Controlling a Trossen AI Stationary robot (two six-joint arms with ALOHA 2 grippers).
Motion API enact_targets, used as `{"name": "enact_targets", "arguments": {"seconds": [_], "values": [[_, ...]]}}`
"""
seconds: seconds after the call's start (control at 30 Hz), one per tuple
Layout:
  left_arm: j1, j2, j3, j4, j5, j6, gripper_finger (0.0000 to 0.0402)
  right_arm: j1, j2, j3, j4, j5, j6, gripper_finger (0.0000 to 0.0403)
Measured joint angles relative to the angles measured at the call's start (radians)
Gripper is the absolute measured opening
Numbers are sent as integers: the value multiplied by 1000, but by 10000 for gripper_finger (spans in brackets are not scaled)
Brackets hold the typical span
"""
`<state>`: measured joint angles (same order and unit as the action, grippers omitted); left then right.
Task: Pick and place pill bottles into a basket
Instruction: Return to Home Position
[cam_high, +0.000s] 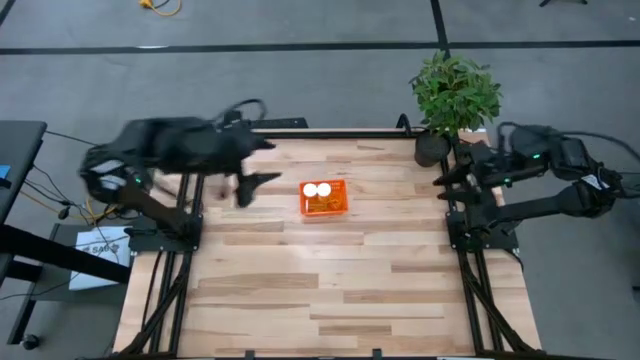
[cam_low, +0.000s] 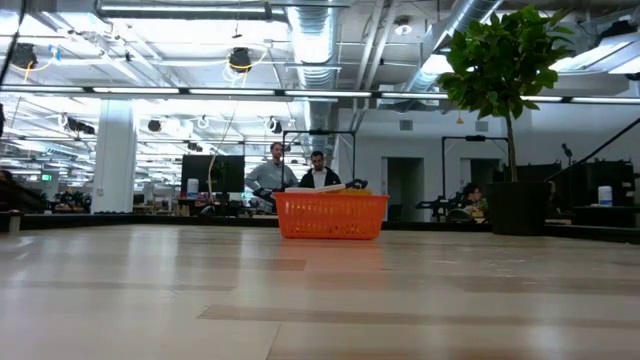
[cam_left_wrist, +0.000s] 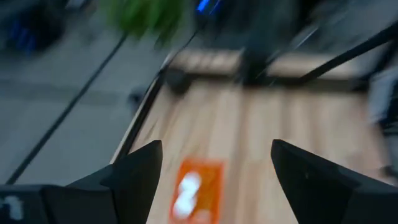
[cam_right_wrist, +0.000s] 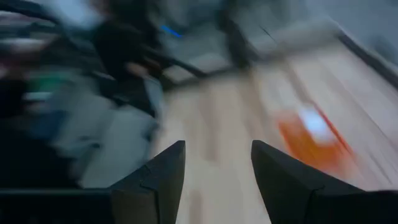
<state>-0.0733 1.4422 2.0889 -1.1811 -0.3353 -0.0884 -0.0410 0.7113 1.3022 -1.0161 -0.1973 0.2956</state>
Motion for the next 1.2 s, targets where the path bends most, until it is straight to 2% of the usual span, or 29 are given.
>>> {"name": "enact_targets", "arguments": {"seconds": [0.07,0.13,0.33,0.5,0.67,0.83,1.0,1.13,1.2], "values": [[-68,-82,-81,132,30,47,293,0,0,0,132,-98,-75,176],[-115,-163,-202,286,74,85,293,0,1,0,210,-144,-137,176],[-147,-387,-712,699,203,78,293,-1,-20,-49,265,-141,-198,178],[-147,-577,-1133,1073,252,-24,293,-1,-115,-206,355,-142,-127,176],[-146,-739,-1441,1338,280,-93,293,-1,-276,-428,512,-143,-49,178],[-145,-851,-1644,1493,290,-140,293,-1,-478,-609,604,-141,-3,177],[-145,-935,-1770,1555,290,-204,293,-1,-697,-745,656,-125,19,177],[-143,-989,-1836,1558,247,-231,293,2,-701,-792,640,-130,18,178],[-134,-1009,-1869,1573,217,-234,293,1,-671,-806,696,-123,-5,178]]}}
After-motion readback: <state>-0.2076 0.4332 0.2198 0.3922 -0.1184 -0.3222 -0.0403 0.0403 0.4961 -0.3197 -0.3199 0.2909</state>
